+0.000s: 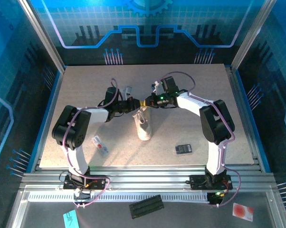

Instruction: Tie the shoes

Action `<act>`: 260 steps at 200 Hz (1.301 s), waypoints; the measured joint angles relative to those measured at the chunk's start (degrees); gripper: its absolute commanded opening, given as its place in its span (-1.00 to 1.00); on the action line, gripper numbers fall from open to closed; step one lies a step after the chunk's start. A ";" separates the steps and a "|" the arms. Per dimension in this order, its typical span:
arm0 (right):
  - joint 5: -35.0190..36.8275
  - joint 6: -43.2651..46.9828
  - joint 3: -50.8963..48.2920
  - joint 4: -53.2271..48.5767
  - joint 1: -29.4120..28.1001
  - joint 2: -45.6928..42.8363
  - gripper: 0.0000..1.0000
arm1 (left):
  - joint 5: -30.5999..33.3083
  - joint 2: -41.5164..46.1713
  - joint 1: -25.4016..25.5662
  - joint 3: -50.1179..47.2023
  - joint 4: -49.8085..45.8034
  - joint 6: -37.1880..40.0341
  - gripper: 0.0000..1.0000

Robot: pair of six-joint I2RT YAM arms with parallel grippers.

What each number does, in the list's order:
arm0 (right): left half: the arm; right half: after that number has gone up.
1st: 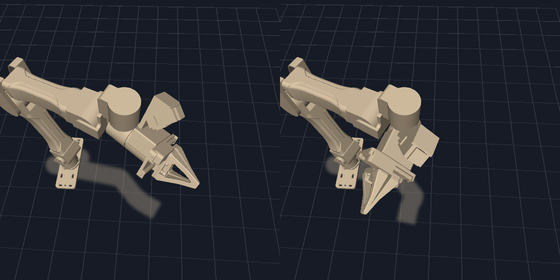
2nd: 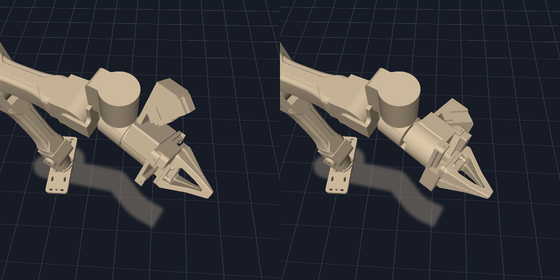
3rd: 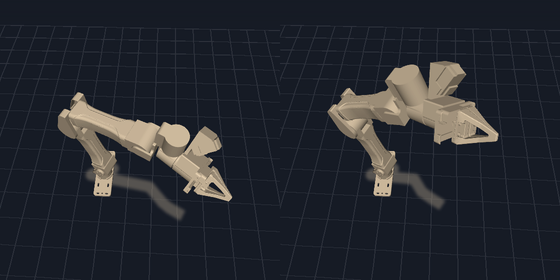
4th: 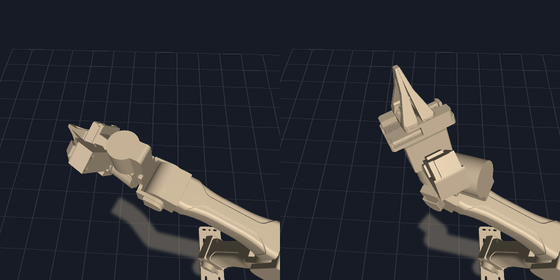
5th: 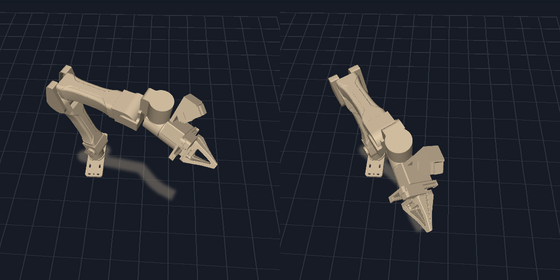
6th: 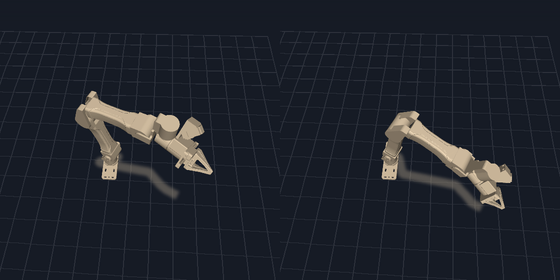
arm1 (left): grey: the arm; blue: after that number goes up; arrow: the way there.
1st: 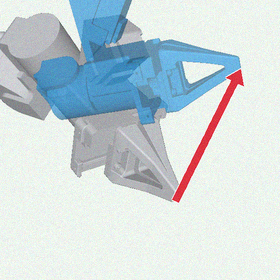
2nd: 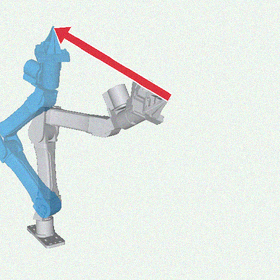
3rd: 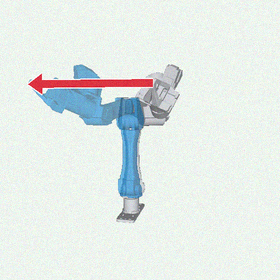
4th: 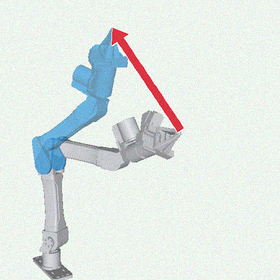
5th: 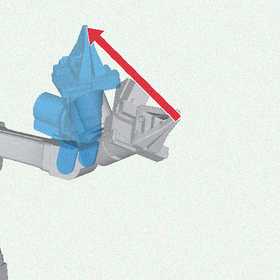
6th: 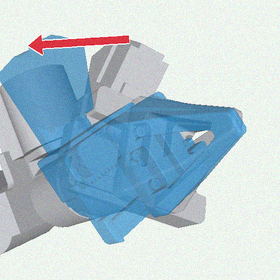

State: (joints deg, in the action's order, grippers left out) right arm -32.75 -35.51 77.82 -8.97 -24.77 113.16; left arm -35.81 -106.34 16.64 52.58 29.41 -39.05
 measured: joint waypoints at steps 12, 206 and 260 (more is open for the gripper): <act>-0.39 0.11 -0.48 -0.02 0.42 0.00 -1.00 | 0.35 0.44 -0.11 -0.74 -0.17 0.13 -1.00; -2.27 4.02 -2.08 -2.89 4.57 -0.02 -1.00 | 11.06 13.73 -0.52 -3.13 -16.90 18.08 -0.07; -2.43 4.50 2.84 -4.28 2.80 1.79 -1.00 | 12.44 13.84 2.51 -4.28 -22.71 17.90 -0.09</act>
State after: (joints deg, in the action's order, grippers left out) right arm -35.18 -31.00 80.66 -13.26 -21.98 114.96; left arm -23.38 -92.51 19.16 48.29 6.70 -21.15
